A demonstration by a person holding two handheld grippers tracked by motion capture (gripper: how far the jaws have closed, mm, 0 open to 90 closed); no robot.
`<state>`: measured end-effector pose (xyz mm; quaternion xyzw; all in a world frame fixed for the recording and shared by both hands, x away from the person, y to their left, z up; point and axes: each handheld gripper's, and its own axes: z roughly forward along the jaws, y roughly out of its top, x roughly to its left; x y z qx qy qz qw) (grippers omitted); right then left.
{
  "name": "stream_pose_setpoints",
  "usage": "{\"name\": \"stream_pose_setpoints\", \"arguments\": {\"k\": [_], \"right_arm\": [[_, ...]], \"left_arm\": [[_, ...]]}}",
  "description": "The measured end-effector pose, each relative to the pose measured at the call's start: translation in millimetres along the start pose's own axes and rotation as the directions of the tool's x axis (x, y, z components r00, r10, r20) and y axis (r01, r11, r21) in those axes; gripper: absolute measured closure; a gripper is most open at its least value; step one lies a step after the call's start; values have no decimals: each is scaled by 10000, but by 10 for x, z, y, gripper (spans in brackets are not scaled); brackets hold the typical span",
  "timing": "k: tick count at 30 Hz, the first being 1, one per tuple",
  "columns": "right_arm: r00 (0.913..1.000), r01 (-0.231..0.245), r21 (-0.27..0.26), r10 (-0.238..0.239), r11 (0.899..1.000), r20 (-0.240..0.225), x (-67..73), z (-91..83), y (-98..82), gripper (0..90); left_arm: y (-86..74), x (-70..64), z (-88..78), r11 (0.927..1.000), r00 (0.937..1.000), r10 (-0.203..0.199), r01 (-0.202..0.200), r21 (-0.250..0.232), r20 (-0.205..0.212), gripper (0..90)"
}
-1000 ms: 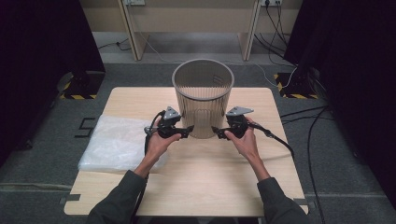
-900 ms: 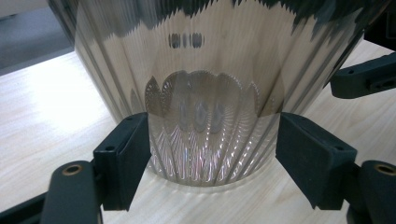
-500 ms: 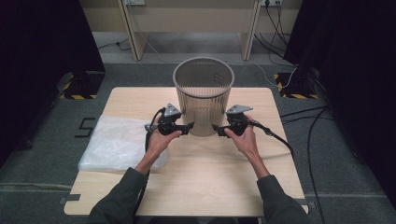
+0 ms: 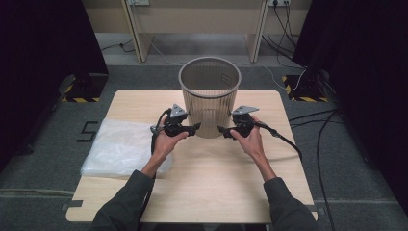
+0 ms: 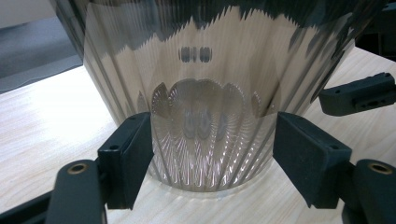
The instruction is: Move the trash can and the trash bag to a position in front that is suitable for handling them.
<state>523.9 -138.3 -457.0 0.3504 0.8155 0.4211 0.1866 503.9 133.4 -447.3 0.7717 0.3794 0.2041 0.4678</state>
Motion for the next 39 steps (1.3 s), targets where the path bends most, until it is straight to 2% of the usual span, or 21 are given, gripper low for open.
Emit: {"name": "stream_pose_setpoints", "arguments": {"k": [11, 25, 39], "right_arm": [[9998, -92, 37, 92, 10000, -182, -30, 69, 33, 161], [9998, 65, 64, -64, 10000, -175, -30, 159, 143, 158], [9998, 59, -11, -59, 10000, -208, -27, 185, 143, 149]], "left_arm": [[-2, 28, 20, 9999, 9998, -105, 105, -42, -151, 294], [-10, 87, 13, 9997, 9992, -242, 241, -36, -327, 296], [-8, 83, 4, 9997, 9993, -227, 226, -59, -311, 295]]}}
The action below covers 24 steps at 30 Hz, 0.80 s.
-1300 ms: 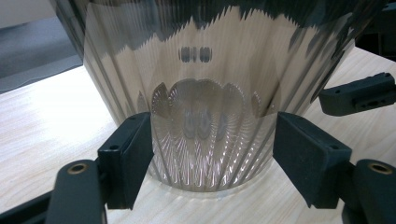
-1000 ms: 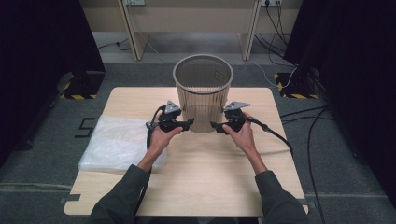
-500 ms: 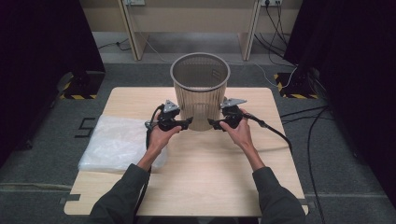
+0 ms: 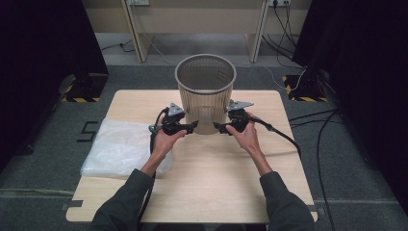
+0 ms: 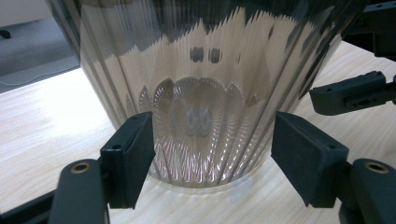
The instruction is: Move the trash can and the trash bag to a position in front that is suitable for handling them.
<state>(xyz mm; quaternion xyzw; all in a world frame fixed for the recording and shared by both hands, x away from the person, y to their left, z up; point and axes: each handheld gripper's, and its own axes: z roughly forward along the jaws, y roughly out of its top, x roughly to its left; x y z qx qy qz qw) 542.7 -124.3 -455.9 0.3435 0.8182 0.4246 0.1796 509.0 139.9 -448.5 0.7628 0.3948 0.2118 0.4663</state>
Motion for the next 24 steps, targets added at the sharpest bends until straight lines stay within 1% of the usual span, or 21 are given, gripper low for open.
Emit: {"name": "stream_pose_setpoints", "arguments": {"k": [4, 10, 14, 16, 19, 22, 23, 24], "right_arm": [[10000, 5, -25, -5, 10000, -25, 9, 10, -3, 128], [10000, 82, 54, -81, 10000, -32, 20, 38, -15, 129], [10000, 20, 29, -20, 10000, -64, 21, 53, -14, 129], [10000, -24, 29, 24, 10000, -73, 22, 58, -14, 143], [10000, 81, 122, -81, 9999, -15, 20, 65, -16, 144], [9999, 145, 106, -145, 9998, -54, 22, 64, -19, 135], [9998, 199, 84, -199, 9998, -81, 19, 61, -20, 136], [9998, 156, 69, -156, 9999, -84, 24, 59, -21, 148]], "left_arm": [[-4, -1, 2, 10000, 10000, 4, -4, 11, 13, 295], [-2, 9, -11, 10000, 10000, 10, -10, -12, -4, 295], [-2, 19, -21, 10000, 10000, -7, 7, -20, -32, 294], [-4, 23, -25, 10000, 10000, -23, 23, -24, -29, 294], [-8, 29, -30, 10000, 10000, -9, 9, 3, -47, 294], [-13, 36, -40, 10000, 10000, -20, 20, 4, -56, 293], [-15, 39, -47, 10000, 10000, -10, 10, 23, -53, 293], [-16, 36, -57, 10000, 10000, -43, 43, 38, -39, 292]]}}
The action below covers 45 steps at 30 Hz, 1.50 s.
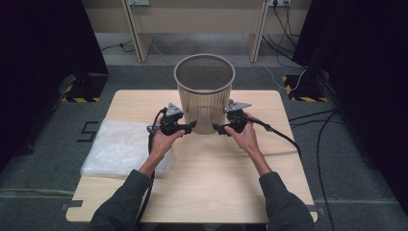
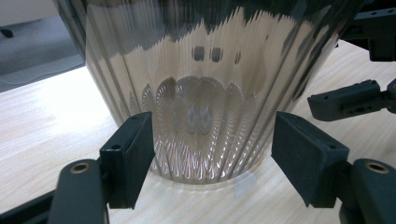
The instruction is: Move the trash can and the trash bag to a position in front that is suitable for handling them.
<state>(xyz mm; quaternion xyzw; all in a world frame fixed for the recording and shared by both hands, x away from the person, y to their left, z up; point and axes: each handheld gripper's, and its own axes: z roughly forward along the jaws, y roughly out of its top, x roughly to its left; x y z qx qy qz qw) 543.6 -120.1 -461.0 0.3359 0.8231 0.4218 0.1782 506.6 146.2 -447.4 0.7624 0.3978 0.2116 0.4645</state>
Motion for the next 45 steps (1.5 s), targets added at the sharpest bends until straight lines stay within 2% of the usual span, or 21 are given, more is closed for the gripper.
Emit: {"name": "stream_pose_setpoints", "arguments": {"k": [2, 5, 9, 11, 13, 16, 21, 24, 26, 30, 32, 34, 36, 39, 42, 44, 45], "right_arm": [[9999, -41, 13, 41, 10000, 93, -7, -26, 2, 195], [9995, -143, -128, 146, 9998, 292, -13, -83, 4, 186], [9993, -216, -80, 218, 9997, 314, -6, -169, -26, 179], [9982, -407, -2, 407, 9992, 430, -9, -220, -78, 179], [9977, -514, -77, 517, 9986, 435, -7, -282, -161, 153], [9977, -447, 192, 437, 9988, 519, 8, -366, -309, 156], [9977, -417, 548, 386, 9976, 558, 36, -483, -568, 157], [9979, -380, 744, 338, 9965, 560, 56, -530, -700, 158], [9984, -322, 822, 282, 9961, 490, 75, -562, -768, 161], [9981, -357, 818, 315, 9960, 522, 106, -630, -875, 162], [9979, -421, 795, 380, 9959, 520, 114, -663, -933, 163], [9974, -507, 845, 462, 9951, 547, 116, -687, -981, 163], [9965, -571, 861, 515, 9946, 666, 112, -712, -1035, 163], [9953, -738, 856, 680, 9936, 697, 94, -759, -1112, 163], [9936, -872, 798, 809, 9930, 786, 90, -802, -1157, 163], [9924, -979, 680, 923, 9929, 814, 81, -833, -1186, 163], [9919, -1023, 670, 967, 9925, 822, 76, -849, -1198, 164]], "left_arm": [[-4, -7, -34, 10000, 10000, 41, -41, 87, 22, 290], [-17, -15, -108, 9997, 10000, 86, -85, 243, -35, 285], [-63, -1, -234, 9990, 9998, 72, -65, 442, -167, 255], [-87, 17, -313, 9984, 9998, -57, 68, 555, -204, 210], [-108, 29, -399, 9983, 9995, -5, 24, 586, -323, 172], [-167, 83, -521, 9971, 9978, 145, -97, 749, -640, 173], [-355, 196, -641, 9931, 9951, -177, 288, 1137, -975, 166], [-453, 230, -641, 9890, 9938, -467, 602, 1352, -1007, 165], [-523, 254, -621, 9854, 9925, -473, 648, 1576, -1123, 166], [-641, 302, -620, 9793, 9896, -384, 649, 1918, -1386, 195], [-702, 312, -629, 9768, 9899, -368, 646, 2041, -1372, 213], [-776, 324, -640, 9712, 9898, -341, 654, 2290, -1381, 223], [-844, 327, -648, 9696, 9901, -431, 736, 2334, -1333, 236], [-920, 319, -670, 9674, 9918, -341, 638, 2450, -1236, 289], [-979, 314, -717, 9671, 9943, -15, 286, 2529, -1068, 383], [-1019, 312, -742, 9619, 9955, 298, -40, 2732, -904, 437], [-1049, 309, -762, 9637, 9957, 309, -66, 2668, -869, 464]]}}
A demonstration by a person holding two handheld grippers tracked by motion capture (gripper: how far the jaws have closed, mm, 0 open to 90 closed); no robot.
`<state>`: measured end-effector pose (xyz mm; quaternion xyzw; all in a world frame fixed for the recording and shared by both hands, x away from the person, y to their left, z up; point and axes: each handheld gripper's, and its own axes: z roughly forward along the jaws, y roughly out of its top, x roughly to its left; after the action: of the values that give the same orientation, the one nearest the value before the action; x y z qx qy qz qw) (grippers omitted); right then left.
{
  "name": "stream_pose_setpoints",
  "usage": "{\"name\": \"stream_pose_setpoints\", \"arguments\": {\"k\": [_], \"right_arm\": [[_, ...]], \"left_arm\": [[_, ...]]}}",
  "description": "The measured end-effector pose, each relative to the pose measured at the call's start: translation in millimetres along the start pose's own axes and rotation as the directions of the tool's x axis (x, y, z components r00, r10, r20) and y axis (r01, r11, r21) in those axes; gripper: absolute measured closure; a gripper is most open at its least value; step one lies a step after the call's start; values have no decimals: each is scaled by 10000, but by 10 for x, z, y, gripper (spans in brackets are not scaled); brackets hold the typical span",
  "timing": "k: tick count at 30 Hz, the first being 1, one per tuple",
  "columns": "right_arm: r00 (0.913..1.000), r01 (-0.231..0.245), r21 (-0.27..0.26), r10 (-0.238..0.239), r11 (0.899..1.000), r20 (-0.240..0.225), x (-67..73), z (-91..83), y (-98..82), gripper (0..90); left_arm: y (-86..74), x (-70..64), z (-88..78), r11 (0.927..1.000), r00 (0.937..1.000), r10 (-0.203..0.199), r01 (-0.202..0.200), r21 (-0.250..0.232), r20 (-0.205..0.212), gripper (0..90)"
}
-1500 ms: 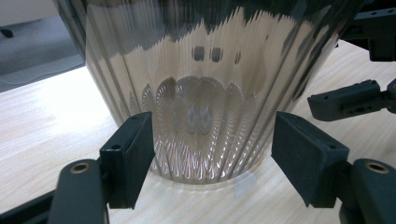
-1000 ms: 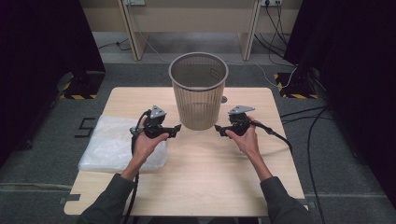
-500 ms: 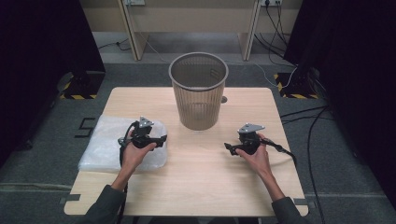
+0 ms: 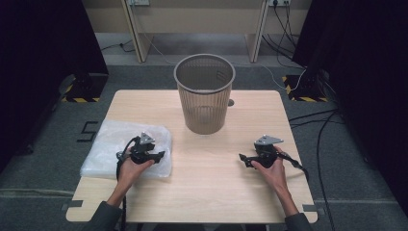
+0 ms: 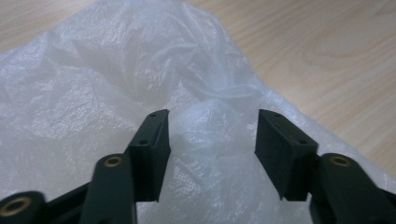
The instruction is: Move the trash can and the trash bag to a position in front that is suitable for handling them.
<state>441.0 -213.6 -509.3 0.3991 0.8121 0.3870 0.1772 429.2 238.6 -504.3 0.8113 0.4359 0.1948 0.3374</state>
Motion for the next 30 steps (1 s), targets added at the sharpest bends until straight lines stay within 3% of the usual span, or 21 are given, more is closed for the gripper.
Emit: {"name": "stream_pose_setpoints", "arguments": {"k": [1, 9, 14, 18, 23, 30], "right_arm": [[10000, -22, -29, 22, 10000, 31, -10, -14, -16, 164], [9996, -198, -123, 200, 9997, 175, -35, -87, -80, 170], [9988, -404, -328, 413, 9986, 267, -60, -138, -122, 170], [9982, -530, -322, 539, 9981, 274, -85, -182, -150, 169], [9970, -669, -365, 682, 9971, 358, -127, -207, -171, 168], [9963, -724, -451, 744, 9964, 430, -194, -234, -190, 163]], "left_arm": [[-26, 0, -9, 9999, 9999, 125, -125, 67, 61, 495], [-210, -52, -119, 9982, 9975, 585, -591, 118, 406, 498], [-316, -78, -192, 9980, 9955, 626, -622, -91, 710, 492], [-392, -79, -221, 9986, 9943, 448, -418, -326, 965, 465], [-453, -78, -210, 9959, 9908, 551, -457, -785, 1232, 410], [-442, -107, -196, 9961, 9895, 680, -600, -654, 1279, 297]]}}
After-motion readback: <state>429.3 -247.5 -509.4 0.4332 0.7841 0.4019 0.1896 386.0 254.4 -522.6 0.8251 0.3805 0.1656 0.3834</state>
